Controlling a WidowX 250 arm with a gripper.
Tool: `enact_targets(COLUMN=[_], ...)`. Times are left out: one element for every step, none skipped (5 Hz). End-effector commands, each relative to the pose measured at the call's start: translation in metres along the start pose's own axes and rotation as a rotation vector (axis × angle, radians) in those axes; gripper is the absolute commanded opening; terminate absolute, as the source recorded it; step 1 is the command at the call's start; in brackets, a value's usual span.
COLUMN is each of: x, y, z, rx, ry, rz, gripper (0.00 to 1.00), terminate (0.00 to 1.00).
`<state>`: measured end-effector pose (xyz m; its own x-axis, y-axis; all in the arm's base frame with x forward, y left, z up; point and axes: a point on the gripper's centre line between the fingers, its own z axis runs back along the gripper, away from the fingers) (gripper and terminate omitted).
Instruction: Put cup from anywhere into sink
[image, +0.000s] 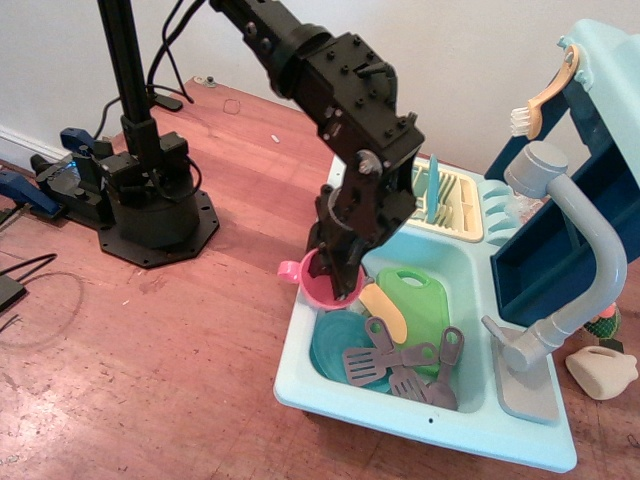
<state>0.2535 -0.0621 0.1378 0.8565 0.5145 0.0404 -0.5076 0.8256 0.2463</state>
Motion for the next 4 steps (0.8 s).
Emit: enact_targets(x=[0.035,0.054,0.043,0.033], y=[-0.002,-0.020,-0.025,-0.016], z=[0.001,0.001,-0.003,0.000], rx=[-0.019,0.002,-0.011,-0.022], ry=[0.012,0.009,0.014,-0.006], rz=[-0.013,-0.047,-0.028,0.015], gripper=[0.00,0.00,0.00,1.00], terminate=[0.00,0.00,0.00,1.00])
